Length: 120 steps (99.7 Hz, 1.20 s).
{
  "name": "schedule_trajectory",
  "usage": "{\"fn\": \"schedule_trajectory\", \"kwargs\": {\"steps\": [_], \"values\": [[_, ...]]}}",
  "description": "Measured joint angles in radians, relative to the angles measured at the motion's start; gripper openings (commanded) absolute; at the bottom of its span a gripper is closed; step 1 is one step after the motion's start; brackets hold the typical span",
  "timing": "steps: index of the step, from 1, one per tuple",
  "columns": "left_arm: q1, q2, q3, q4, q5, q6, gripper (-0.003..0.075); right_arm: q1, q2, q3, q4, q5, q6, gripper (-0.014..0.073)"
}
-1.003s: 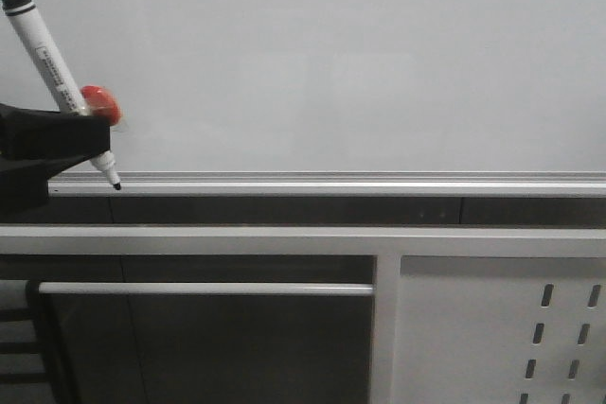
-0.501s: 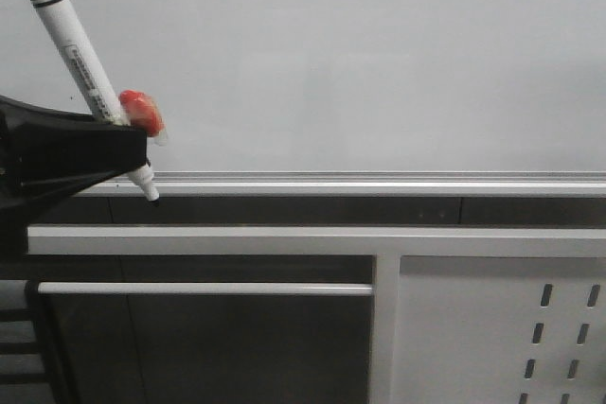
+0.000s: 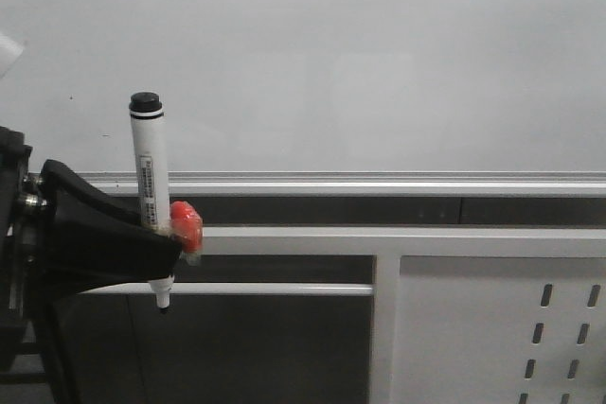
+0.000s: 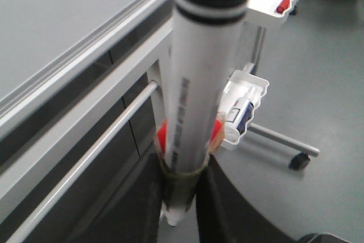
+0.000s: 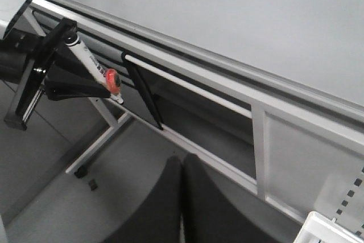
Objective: Write number 1 on whiteboard
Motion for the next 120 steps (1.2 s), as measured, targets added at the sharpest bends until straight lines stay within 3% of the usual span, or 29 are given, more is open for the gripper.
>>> {"fn": "schedule_trajectory", "kwargs": {"steps": [21,34,64,73,93,120], "values": [[0.000,-0.081,-0.126,0.379,0.126,-0.370,-0.0018,0.000,0.108,-0.048,0.037,0.082,-0.067,-0.0079],[0.000,-0.125,-0.174,0.496,0.148,-0.532,-0.0018,0.004,0.174,-0.083,0.067,0.132,-0.112,-0.0078],[-0.001,-0.139,-0.181,0.638,0.104,-0.656,-0.0018,0.092,0.320,-0.159,0.129,0.173,-0.133,-0.0071],[-0.010,-0.139,-0.181,0.651,0.080,-0.666,-0.0018,0.130,0.380,-0.184,0.150,0.173,-0.144,-0.0004],[-0.050,-0.139,-0.181,0.655,0.073,-0.671,-0.0018,0.235,0.514,-0.244,0.167,0.138,-0.154,0.0280],[-0.110,-0.141,-0.181,0.659,0.071,-0.671,-0.0018,0.365,0.661,-0.345,0.171,0.095,-0.160,0.0282]]}}
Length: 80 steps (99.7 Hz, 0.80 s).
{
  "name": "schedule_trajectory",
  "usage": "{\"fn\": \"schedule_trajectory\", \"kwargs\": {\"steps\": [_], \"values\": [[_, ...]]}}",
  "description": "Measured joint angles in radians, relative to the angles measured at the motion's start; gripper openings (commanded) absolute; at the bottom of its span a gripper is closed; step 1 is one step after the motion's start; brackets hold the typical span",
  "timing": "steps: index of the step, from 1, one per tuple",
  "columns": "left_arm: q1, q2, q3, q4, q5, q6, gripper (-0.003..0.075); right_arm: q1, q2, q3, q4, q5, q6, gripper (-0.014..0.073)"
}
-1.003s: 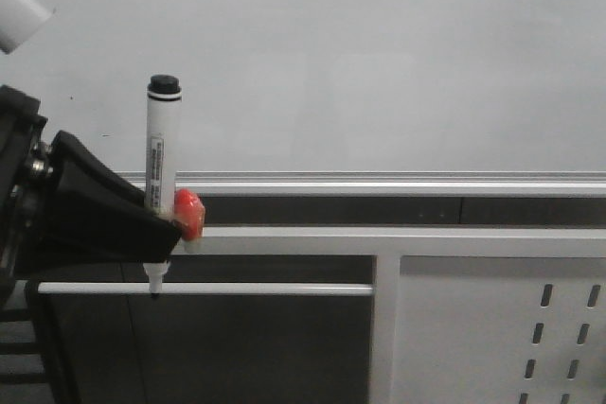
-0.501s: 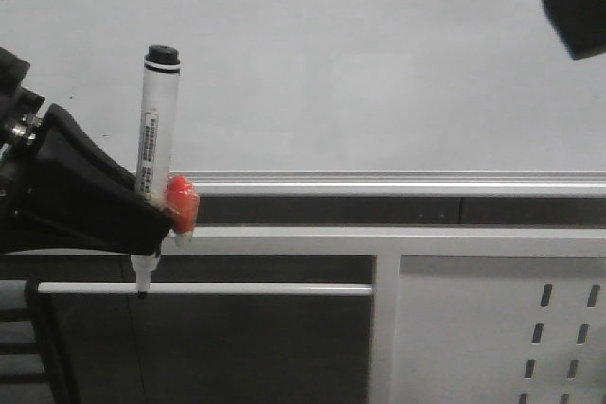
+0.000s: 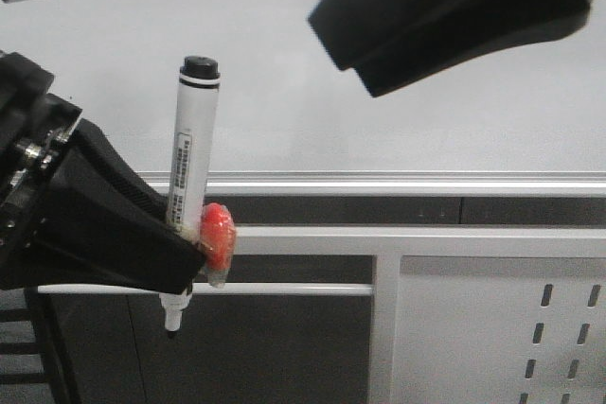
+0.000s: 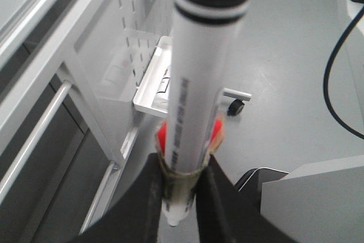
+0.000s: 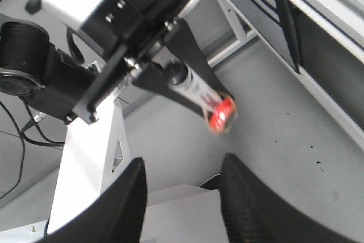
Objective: Write number 1 on whiteboard
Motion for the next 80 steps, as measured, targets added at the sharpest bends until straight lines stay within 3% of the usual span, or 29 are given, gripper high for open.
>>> {"fn": "schedule_trajectory", "kwargs": {"steps": [80], "values": [[-0.005,0.000,0.000,0.001,-0.058,0.000,-0.0018,0.182,0.146,-0.087,0.008,-0.173,-0.002,0.0282]]}}
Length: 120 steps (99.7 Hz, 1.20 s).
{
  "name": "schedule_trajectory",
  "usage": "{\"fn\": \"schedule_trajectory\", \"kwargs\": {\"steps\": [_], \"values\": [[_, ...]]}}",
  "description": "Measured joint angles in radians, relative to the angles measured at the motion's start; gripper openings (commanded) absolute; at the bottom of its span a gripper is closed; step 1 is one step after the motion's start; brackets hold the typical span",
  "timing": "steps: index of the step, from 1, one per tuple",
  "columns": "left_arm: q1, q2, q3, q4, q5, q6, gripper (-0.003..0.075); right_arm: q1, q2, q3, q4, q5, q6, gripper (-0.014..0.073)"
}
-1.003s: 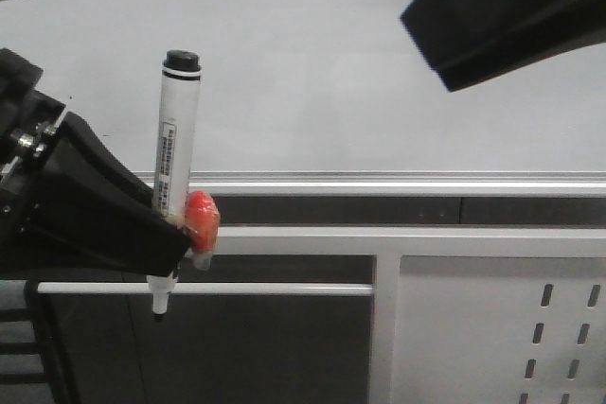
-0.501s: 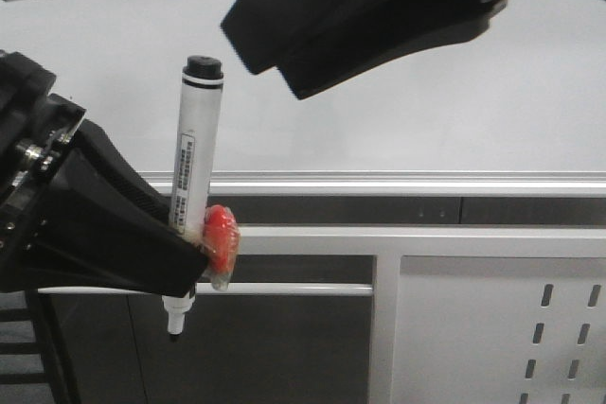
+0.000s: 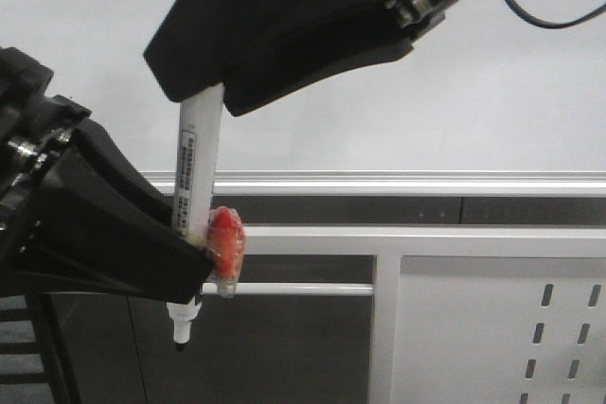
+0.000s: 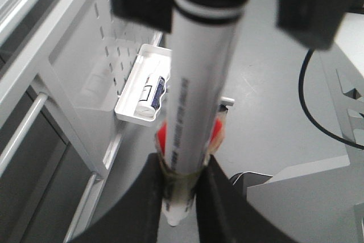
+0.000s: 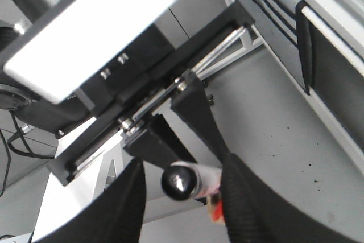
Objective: Write number 1 on whiteboard
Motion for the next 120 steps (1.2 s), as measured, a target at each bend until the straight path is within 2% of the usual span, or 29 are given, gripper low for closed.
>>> {"fn": "schedule_trajectory", "kwargs": {"steps": [29,70,101,120], "values": [[-0.002,0.000,-0.003,0.002,-0.024,0.000,-0.0018,0.002,0.000,-0.002,0.006,-0.025,0.000,0.0270],[-0.002,0.000,-0.035,0.022,-0.022,-0.022,-0.0018,0.002,0.000,-0.004,0.005,-0.035,-0.018,-0.0081],[-0.002,0.000,-0.035,0.024,-0.020,-0.034,-0.0011,0.002,0.000,-0.006,-0.008,-0.038,-0.026,-0.0078],[-0.002,0.000,-0.035,0.025,-0.020,-0.034,0.0072,0.002,0.000,-0.006,-0.009,-0.038,-0.026,-0.0078]]}}
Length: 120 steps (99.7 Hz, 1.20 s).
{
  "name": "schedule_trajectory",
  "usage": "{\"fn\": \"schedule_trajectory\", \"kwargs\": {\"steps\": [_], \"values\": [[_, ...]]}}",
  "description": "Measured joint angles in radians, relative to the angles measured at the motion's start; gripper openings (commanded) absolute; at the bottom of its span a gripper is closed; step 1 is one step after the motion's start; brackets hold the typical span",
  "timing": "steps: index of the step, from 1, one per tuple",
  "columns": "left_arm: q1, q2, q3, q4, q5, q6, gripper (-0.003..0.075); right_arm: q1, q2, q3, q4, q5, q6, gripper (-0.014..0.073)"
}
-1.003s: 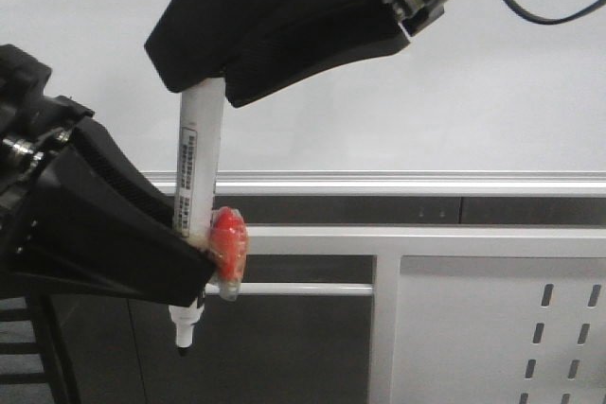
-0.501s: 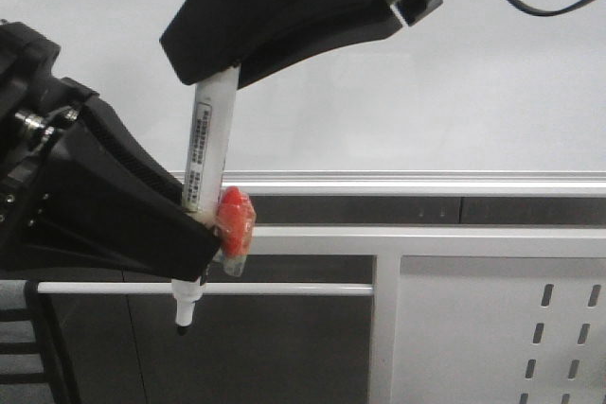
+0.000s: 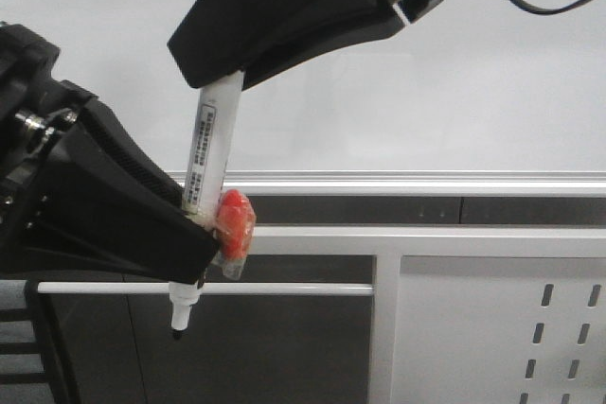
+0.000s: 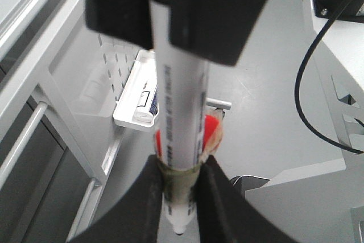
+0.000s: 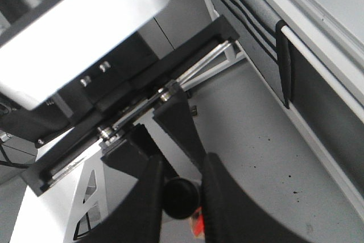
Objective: Write number 1 on whiteboard
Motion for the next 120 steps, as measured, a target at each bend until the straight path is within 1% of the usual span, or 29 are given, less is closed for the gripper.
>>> {"fn": "schedule_trajectory", "kwargs": {"steps": [13,33,40,47,56,58,67,94,112,117,120], "values": [[0.000,0.000,0.000,0.006,-0.006,0.004,0.0134,0.000,0.000,0.000,0.000,0.000,0.000,-0.0078],[0.000,0.000,0.000,0.012,-0.013,0.016,0.0148,0.000,0.000,0.000,-0.004,0.000,0.004,-0.0078],[0.000,0.000,0.000,0.012,-0.014,0.016,0.0176,-0.002,0.000,0.000,-0.006,0.000,0.006,-0.0078],[0.000,0.000,0.000,0.012,-0.019,0.020,0.0228,-0.002,0.000,0.000,-0.006,0.002,0.006,-0.0078],[-0.005,0.000,-0.005,0.012,-0.024,0.024,0.0320,-0.002,0.000,0.000,-0.008,0.011,0.008,-0.0078],[-0.005,0.000,-0.005,0.012,-0.024,0.024,0.0351,-0.002,0.000,0.000,-0.010,0.014,0.010,-0.0078],[-0.005,0.000,-0.005,0.012,-0.024,0.026,0.0395,-0.002,0.000,0.000,-0.014,0.024,0.011,-0.0078],[-0.005,-0.002,-0.010,0.009,-0.038,0.026,0.0403,0.000,0.000,0.000,-0.036,0.024,0.014,-0.0078],[-0.005,-0.024,-0.010,0.009,-0.064,0.026,0.0405,0.000,0.000,0.000,-0.066,-0.011,0.014,-0.0078],[-0.005,-0.038,-0.010,0.009,-0.069,0.020,0.0415,0.000,0.000,0.000,-0.070,-0.021,0.014,-0.0078],[-0.005,-0.044,-0.010,0.009,-0.074,0.012,0.0434,0.000,0.000,0.000,-0.074,-0.026,0.014,-0.0078]]}}
